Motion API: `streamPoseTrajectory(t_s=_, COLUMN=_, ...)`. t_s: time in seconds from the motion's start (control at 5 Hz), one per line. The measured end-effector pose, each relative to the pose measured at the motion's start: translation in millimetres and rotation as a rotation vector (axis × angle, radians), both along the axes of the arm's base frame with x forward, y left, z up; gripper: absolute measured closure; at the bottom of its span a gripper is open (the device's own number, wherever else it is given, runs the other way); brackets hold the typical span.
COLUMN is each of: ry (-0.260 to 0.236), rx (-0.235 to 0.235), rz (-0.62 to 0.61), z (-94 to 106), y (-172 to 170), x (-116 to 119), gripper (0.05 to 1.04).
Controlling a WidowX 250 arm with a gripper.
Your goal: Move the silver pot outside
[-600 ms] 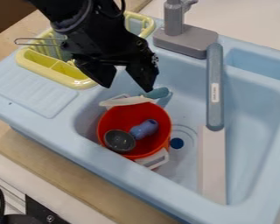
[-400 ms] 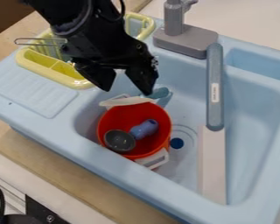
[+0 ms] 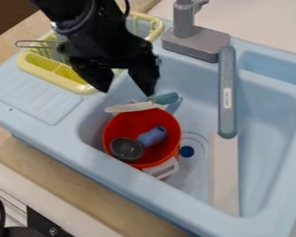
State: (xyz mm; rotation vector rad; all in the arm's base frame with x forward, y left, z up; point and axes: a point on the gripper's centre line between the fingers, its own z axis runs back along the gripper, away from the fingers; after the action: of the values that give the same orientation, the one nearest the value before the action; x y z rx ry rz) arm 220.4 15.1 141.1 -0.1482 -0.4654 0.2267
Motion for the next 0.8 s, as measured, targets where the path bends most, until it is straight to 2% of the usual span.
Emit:
streamPoseTrajectory(t_s=0.2, ry=0.000, rx=0.088, rz=0.119, z=4.0, y=15.1, x=12.1, gripper=0.086)
streamPoseTrajectory(t_s=0.4, ry=0.020, rx=0.138, rz=0.309, z=9.0, y=46.5, x=22.8, gripper=0.086)
streamPoseTrajectory(t_s=0.6, ry=0.062, rx=0.146, rz=0.478, z=12.4, y=73.7, x=27.3, gripper=0.086)
streamPoseTrajectory(t_s=0.8, ry=0.045, rx=0.068, rz=0.584, z=18.5, y=88.7, x=35.7, gripper=0.086)
